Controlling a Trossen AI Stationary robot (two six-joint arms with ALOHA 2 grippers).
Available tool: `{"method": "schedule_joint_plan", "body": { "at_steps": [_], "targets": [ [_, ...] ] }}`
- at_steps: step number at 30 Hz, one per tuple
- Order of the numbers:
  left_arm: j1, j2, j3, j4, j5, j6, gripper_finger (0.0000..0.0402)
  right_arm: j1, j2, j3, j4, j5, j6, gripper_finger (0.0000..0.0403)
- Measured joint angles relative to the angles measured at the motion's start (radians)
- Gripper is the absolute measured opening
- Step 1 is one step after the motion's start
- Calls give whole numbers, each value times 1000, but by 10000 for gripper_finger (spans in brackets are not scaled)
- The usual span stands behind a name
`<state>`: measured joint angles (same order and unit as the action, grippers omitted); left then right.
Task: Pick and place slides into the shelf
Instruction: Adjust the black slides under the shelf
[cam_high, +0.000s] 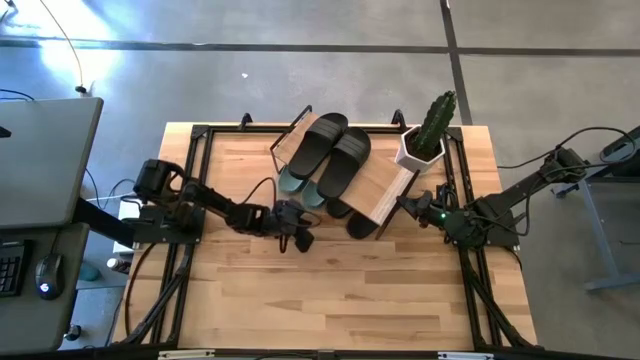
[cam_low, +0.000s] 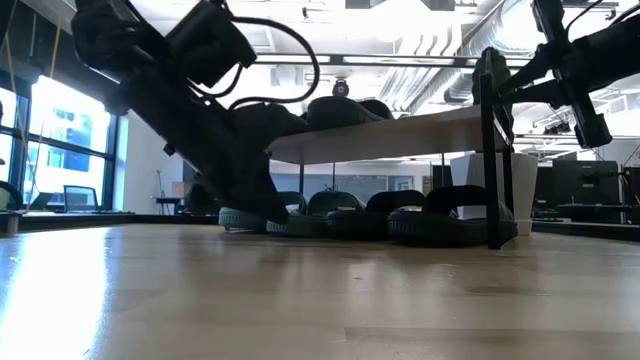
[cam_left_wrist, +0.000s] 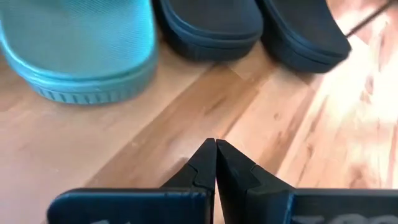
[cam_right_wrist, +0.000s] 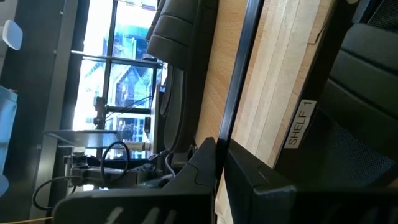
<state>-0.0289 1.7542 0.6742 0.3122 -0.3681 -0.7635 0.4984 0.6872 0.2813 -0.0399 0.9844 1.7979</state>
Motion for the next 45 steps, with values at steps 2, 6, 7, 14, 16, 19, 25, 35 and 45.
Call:
{"method": "schedule_joint_plan", "body": {
  "at_steps": [2,6,7,14,16,19,25,35,45],
  "targets": [
    [-17,0,0,2,-16,0,0,0,0,0,0,1,4,5],
    [-39,0,0,8,-35,-4,0,0,0,0,-4,1,4,26],
    [-40,0,0,9,-41,-4,0,0,0,0,-4,1,4,34],
    [-39,-1,0,38,-42,-5,0,0,0,-1,-6,-3,8,88],
    [-39,-6,0,38,-36,-6,0,0,0,-1,-6,-7,9,100],
    [-39,-18,0,36,-34,-6,0,0,0,-2,-5,8,10,115],
    [-37,-75,0,-9,-37,15,0,0,-2,-2,-3,5,11,125],
    [-37,-104,0,-73,-48,53,0,64,-2,-2,-8,40,43,125],
    [-37,-103,-1,-80,-51,60,0,170,-2,-2,-5,108,88,124]
  ]
}}
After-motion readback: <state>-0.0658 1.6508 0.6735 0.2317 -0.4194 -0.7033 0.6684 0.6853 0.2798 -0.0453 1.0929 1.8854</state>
